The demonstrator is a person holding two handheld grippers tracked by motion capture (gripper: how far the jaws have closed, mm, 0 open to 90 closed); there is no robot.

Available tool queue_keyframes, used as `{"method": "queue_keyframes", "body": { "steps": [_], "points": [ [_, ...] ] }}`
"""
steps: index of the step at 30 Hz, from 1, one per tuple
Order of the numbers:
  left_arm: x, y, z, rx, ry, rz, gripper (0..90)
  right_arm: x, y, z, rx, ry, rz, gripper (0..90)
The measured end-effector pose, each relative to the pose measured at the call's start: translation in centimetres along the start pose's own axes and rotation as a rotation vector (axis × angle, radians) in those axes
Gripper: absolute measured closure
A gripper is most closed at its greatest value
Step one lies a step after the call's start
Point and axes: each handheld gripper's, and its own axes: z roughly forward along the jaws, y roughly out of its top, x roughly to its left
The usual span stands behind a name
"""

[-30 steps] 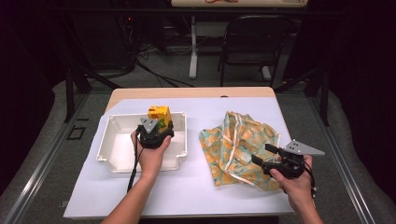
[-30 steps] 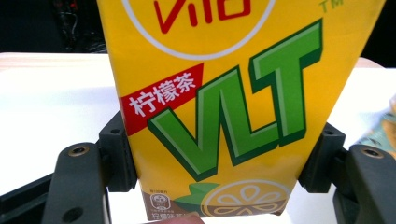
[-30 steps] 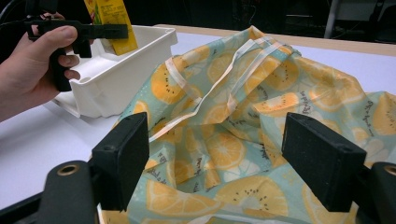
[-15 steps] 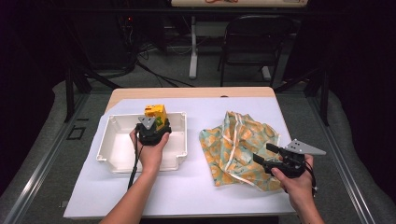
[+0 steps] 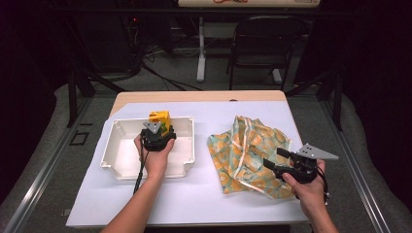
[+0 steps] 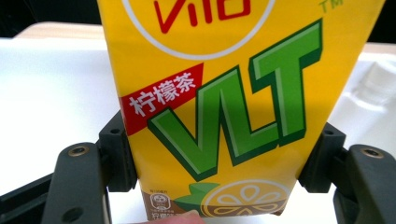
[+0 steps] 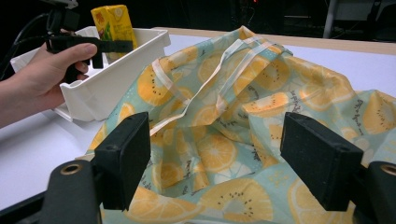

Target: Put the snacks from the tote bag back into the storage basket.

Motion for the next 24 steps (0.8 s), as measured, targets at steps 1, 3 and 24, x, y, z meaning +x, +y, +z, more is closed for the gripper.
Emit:
{"method": "queue_keyframes", "body": {
  "steps": [1,3,24],
  "points": [
    [0.0,-0.1,0.1,0.003,0.003,-0.006,30.8,-0.1,0.0,0.0,-0.002,0.003,0.005,23.9],
    [-0.1,-0.2,0.4,0.011,0.009,-0.006,30.8,-0.2,0.0,0.0,-0.005,0.002,0.009,23.9],
    [-0.3,-0.1,1.5,0.061,0.038,0.009,30.1,-0.4,-0.4,0.5,0.019,-0.018,0.004,24.8]
  ]
}}
